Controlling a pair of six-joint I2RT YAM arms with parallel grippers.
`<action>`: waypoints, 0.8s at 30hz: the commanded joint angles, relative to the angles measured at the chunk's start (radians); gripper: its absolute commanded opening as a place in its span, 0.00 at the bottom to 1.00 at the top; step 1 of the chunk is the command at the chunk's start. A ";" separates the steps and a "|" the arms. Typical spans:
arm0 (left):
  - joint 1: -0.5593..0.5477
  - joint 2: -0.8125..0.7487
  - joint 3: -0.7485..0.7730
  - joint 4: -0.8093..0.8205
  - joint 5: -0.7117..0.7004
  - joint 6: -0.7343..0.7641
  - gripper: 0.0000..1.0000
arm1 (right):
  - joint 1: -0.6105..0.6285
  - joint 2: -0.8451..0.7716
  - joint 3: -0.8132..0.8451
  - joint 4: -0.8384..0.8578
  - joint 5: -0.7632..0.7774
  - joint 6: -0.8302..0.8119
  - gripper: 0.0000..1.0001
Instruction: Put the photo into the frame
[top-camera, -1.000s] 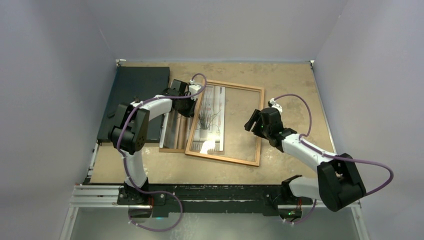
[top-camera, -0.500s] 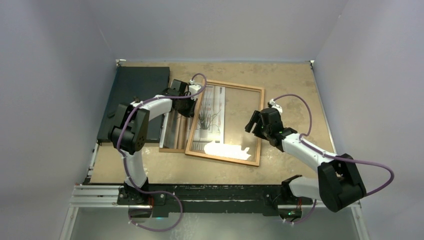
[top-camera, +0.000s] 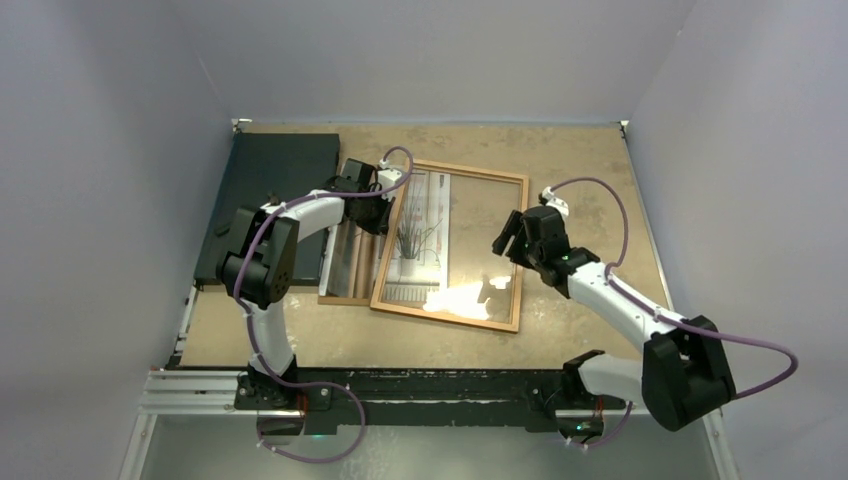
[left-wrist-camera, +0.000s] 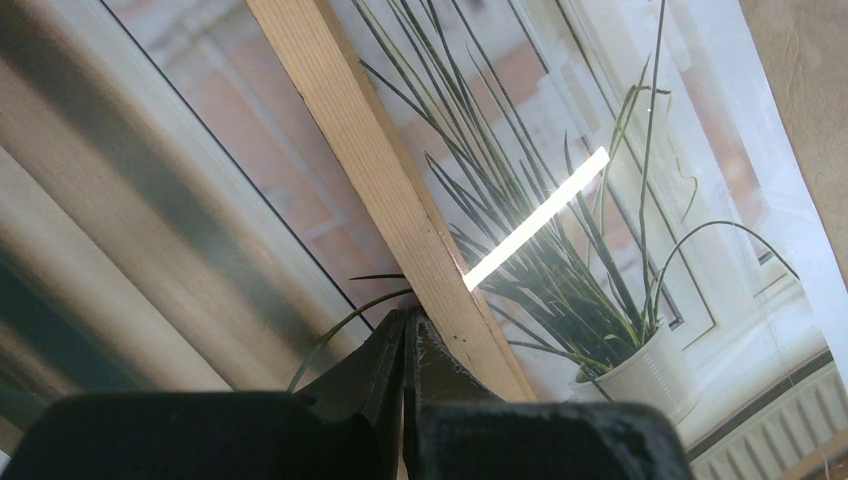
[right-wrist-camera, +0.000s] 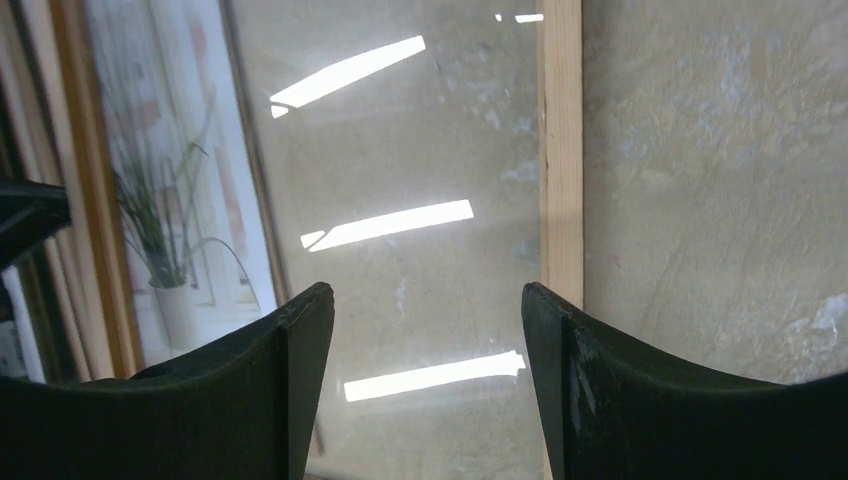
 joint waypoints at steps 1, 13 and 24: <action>0.006 -0.013 -0.005 -0.032 0.018 -0.002 0.00 | -0.012 0.016 0.161 0.026 0.102 -0.055 0.71; 0.026 -0.009 0.001 -0.042 0.043 0.008 0.00 | -0.161 0.458 0.613 0.178 0.151 -0.190 0.47; 0.027 -0.011 0.013 -0.044 0.053 0.016 0.00 | -0.171 0.776 0.854 0.253 0.103 -0.239 0.31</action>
